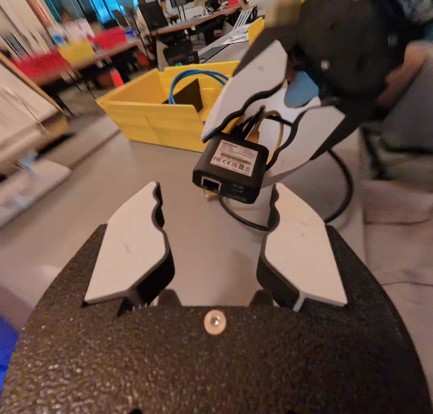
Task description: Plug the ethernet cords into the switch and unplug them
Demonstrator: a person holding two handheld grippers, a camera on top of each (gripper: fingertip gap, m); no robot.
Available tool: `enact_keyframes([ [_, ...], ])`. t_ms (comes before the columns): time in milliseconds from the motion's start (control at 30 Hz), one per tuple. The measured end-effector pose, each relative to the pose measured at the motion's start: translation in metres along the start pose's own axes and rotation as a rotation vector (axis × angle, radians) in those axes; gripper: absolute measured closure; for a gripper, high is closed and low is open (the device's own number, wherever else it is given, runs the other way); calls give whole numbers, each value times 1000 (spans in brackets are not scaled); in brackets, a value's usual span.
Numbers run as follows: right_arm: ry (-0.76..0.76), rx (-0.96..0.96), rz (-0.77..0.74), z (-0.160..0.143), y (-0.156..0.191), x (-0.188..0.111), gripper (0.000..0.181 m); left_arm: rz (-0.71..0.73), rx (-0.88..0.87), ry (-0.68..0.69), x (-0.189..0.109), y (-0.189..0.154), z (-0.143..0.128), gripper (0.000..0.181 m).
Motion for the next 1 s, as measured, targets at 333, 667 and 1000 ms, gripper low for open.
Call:
enact_keyframes([
  [333,15,-18,65,6,9,2,120,-105,21,-18,12,-20,-7,107],
  [667,63,-61,80,9,13,4,120,-122,38,-13,13,-23,-13,109],
  [1000,62,-60,89,4,11,1,120,-76,70,-29,17,-29,-14,110],
])
Point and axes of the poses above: each gripper's, where its closed fingertips meet, x out along the fingers, z out of its top, y = z × x across the jaws, the point moved 10 cm from there along -x, back along the fingers, and after that the axes turned 15 degrees about z, right-handed, at the moved point
